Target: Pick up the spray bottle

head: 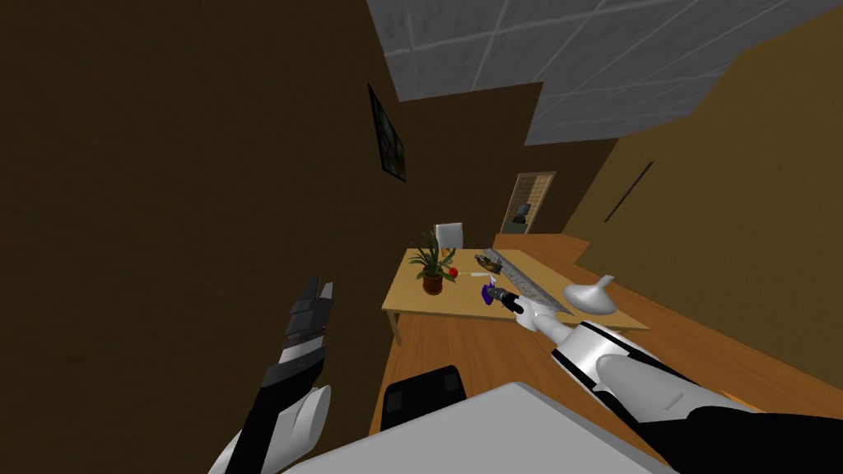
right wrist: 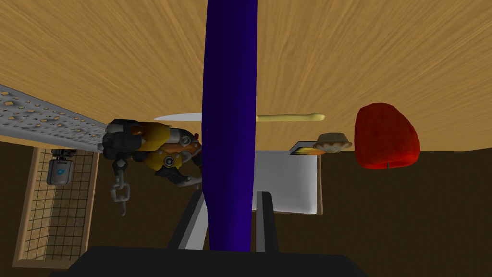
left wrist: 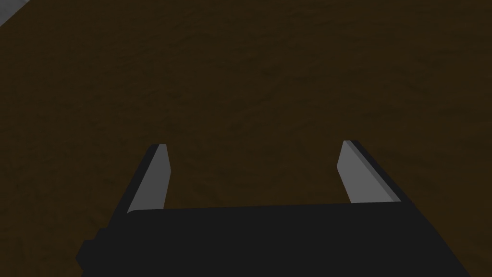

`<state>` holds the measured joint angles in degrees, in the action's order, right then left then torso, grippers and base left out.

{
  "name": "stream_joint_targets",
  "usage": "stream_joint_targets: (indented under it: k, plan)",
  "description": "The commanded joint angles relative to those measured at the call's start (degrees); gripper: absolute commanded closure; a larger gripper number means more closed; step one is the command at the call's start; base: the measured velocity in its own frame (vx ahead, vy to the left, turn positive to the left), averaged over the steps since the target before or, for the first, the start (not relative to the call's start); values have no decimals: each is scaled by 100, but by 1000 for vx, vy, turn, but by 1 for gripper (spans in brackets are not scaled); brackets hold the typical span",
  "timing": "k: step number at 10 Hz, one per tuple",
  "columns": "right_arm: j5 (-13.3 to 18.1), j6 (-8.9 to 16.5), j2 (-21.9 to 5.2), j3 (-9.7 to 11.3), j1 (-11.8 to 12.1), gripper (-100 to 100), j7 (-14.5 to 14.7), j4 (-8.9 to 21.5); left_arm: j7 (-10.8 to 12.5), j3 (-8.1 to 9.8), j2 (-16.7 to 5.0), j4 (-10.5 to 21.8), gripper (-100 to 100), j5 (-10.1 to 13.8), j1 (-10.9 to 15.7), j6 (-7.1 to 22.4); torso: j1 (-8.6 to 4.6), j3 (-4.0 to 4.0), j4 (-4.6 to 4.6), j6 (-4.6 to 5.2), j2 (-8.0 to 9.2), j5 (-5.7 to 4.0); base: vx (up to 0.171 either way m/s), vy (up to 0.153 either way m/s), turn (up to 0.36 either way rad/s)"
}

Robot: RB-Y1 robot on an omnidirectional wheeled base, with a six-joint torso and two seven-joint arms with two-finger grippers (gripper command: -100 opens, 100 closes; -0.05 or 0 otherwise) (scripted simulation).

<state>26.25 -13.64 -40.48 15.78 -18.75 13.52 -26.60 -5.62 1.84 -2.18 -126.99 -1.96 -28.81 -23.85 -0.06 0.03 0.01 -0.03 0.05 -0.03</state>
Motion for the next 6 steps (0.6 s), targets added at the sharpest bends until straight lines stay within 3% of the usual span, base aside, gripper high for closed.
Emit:
stream_joint_targets:
  k: [1, 2, 3, 4, 6]
  plan:
    - [-51, 14, 31, -144, 234, 100, 89, -205, 0, 0, 0, 0, 0, 0, 0, 0, 0, 0, 0, 0, 0, 0, 30, -16, 77]
    - [-155, 179, -1, -336, 506, 100, 141, -567, 0, 0, 0, 0, 0, 0, -1, 0, -4, -5, -6, 4, -5, -7, 35, -13, 133]
    - [-155, 179, -1, -336, 684, 100, 141, -717, 0, 0, 0, 0, 0, 0, 0, 0, -6, -10, -7, -5, -12, -11, 29, -10, 76]
    - [-258, 345, -32, -492, 914, 100, 193, -1052, 0, 1, 0, 0, 0, 0, -1, 0, -6, -11, -10, -1, -12, -14, 28, -13, 126]
    - [-258, 345, -32, -529, 1197, 100, 193, -1229, 0, 0, 0, 0, 0, 0, -1, 0, -13, -17, -14, -10, -20, -25, 20, -10, 51]
